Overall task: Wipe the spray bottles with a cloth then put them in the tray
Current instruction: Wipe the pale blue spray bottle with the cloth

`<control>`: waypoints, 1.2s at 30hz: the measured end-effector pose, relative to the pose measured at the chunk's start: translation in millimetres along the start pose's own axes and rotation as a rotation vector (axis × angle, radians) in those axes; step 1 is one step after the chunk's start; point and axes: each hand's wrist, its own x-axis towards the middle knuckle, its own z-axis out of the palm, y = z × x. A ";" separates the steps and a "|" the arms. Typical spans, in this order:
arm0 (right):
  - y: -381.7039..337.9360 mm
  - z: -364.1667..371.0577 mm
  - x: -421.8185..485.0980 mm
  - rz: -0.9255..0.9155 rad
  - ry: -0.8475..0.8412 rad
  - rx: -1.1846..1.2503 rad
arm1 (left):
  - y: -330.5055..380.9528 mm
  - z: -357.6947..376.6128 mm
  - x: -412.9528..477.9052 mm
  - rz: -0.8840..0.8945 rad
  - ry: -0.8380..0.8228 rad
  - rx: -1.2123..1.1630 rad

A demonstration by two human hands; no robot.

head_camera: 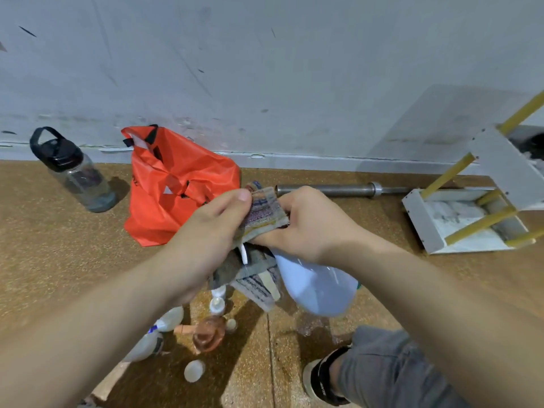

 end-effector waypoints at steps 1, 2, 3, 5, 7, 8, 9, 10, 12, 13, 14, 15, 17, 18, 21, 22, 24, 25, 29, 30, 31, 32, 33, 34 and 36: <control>1.8 -3.3 0.5 0.003 0.010 0.000 | -5.7 0.6 -6.0 0.205 0.009 0.185; 3.8 -5.2 1.3 0.008 0.029 -0.011 | -7.3 -0.8 -13.1 0.405 0.048 0.427; 5.9 -6.9 2.2 0.014 0.054 -0.026 | -9.8 -2.7 -14.6 0.574 0.082 0.634; 8.8 -10.1 3.0 0.050 0.100 -0.024 | -15.4 -2.4 -7.5 0.758 0.027 0.824; 9.9 -11.7 1.9 0.062 0.111 0.002 | -15.4 -1.7 -3.1 0.743 -0.059 0.773; 9.6 -11.5 0.8 0.059 0.104 0.005 | -14.4 -1.3 -3.1 0.686 -0.073 0.680; 9.1 -10.9 -0.7 0.052 0.090 0.006 | -11.8 -1.5 -3.3 0.636 -0.060 0.568; 8.7 -10.3 -2.1 0.046 0.073 0.002 | -7.1 -2.2 -1.7 0.579 -0.037 0.456; 9.0 -9.8 -3.5 0.018 0.054 -0.025 | 1.7 -2.3 3.8 0.395 -0.034 0.237; 9.3 -10.1 -4.0 -0.013 0.057 -0.048 | 6.3 -1.5 5.3 0.310 -0.057 0.175; 11.1 -10.1 -3.7 -0.040 0.062 -0.076 | 8.8 -1.7 5.9 0.240 -0.097 0.128; 14.1 -10.5 -3.4 -0.057 0.065 -0.106 | 8.8 -2.5 6.1 0.182 -0.151 0.084; 18.7 -11.7 -3.0 -0.046 0.063 -0.130 | 8.8 -3.3 1.9 0.135 -0.240 0.042; 20.3 -11.1 -2.2 -0.040 0.064 -0.124 | 8.9 -2.9 -1.3 0.166 -0.245 0.090; 20.0 -5.0 0.7 -0.038 0.066 -0.136 | 5.6 -2.1 -5.2 0.334 -0.067 0.368; 19.0 -2.2 2.1 -0.019 0.066 -0.148 | 5.4 -2.4 -6.4 0.355 -0.009 0.370; 15.4 0.5 3.7 0.005 0.071 -0.138 | 1.2 -7.2 -4.4 0.282 0.099 0.221; 11.5 -1.0 3.2 -0.003 0.084 -0.100 | -1.2 -10.7 -1.1 0.197 0.153 0.143; -4.9 -11.3 -1.3 -0.011 0.119 0.092 | 1.8 -24.2 1.8 0.081 0.210 0.001; -6.0 -10.7 -1.6 0.002 0.113 0.110 | 3.0 -24.0 -2.1 0.154 0.177 0.048; -6.6 -9.3 -2.0 0.015 0.110 0.118 | 5.1 -22.5 -7.9 0.245 0.128 0.125; -5.5 -6.9 -1.1 0.031 0.110 0.128 | 5.1 -20.2 -12.7 0.311 0.074 0.212; -5.5 -5.2 -1.1 0.040 0.111 0.138 | 4.5 -18.2 -15.9 0.339 0.034 0.265; -5.4 -5.0 -1.0 0.045 0.108 0.161 | 3.2 -17.5 -15.6 0.342 0.023 0.281; -10.5 -9.7 -2.5 0.044 0.058 0.297 | 4.7 -19.3 -12.7 0.318 0.056 0.242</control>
